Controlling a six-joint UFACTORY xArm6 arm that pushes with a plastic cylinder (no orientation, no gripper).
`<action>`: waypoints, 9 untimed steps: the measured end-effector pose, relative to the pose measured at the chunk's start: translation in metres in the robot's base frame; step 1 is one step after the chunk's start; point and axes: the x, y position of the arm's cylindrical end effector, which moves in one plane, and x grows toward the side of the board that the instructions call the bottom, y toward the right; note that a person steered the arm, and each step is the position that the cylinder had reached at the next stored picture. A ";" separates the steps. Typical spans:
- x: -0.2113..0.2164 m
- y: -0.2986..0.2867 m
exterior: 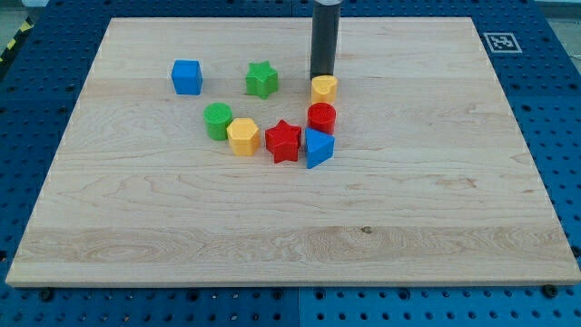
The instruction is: Place your arm at the left side of the green star
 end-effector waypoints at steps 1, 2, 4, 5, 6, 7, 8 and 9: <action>-0.007 0.000; -0.041 -0.020; -0.061 -0.149; -0.059 -0.189; -0.052 -0.184; -0.041 -0.173; -0.024 -0.163; -0.014 -0.143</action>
